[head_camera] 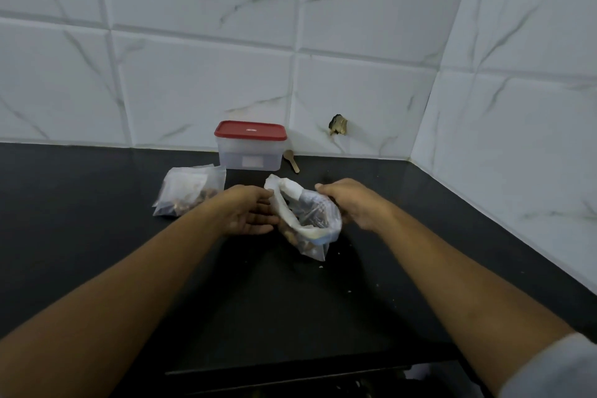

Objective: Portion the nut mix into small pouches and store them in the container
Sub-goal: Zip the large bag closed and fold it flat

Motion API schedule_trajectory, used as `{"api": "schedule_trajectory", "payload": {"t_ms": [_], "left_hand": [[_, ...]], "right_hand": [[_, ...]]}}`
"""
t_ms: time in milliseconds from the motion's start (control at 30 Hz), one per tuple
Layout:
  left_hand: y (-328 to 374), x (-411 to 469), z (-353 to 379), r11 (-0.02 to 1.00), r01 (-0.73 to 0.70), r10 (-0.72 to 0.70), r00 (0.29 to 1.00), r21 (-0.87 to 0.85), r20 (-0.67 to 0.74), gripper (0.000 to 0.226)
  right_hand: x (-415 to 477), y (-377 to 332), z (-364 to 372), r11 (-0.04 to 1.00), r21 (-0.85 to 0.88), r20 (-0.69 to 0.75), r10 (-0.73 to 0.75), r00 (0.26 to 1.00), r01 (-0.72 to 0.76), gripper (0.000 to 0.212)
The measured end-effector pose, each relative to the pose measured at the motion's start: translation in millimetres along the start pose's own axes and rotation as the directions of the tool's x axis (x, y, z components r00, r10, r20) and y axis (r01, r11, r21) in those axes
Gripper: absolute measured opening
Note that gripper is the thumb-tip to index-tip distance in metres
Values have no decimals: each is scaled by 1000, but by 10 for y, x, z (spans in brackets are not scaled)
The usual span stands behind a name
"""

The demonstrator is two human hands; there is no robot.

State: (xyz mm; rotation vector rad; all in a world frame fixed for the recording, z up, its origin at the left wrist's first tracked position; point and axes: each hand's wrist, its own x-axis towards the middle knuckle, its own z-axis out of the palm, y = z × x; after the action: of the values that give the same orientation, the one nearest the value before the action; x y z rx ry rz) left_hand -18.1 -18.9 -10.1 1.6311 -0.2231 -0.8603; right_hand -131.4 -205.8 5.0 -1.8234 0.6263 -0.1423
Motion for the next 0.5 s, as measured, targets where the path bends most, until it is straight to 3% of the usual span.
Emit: {"api": "schedule_trajectory", "payload": {"t_ms": [100, 200, 300, 400, 500], "left_hand": [[41, 52, 9, 987, -7, 12, 999, -160, 35, 32], [85, 73, -38, 969, -30, 53, 995, -244, 88, 32], [122, 115, -99, 974, -70, 95, 989, -215, 109, 35], [144, 119, -76, 979, -134, 147, 986, -152, 77, 28], [146, 153, -56, 964, -265, 266, 963, 21, -51, 14]], "right_hand": [[115, -67, 72, 929, 325, 183, 125, 975, -179, 38], [201, -65, 88, 890, 409, 248, 102, 963, -200, 34], [267, -19, 85, 877, 448, 266, 55, 962, -174, 49], [314, 5, 85, 893, 430, 265, 19, 964, -135, 43], [313, -11, 101, 986, 145, 36, -87, 996, 81, 13]]}}
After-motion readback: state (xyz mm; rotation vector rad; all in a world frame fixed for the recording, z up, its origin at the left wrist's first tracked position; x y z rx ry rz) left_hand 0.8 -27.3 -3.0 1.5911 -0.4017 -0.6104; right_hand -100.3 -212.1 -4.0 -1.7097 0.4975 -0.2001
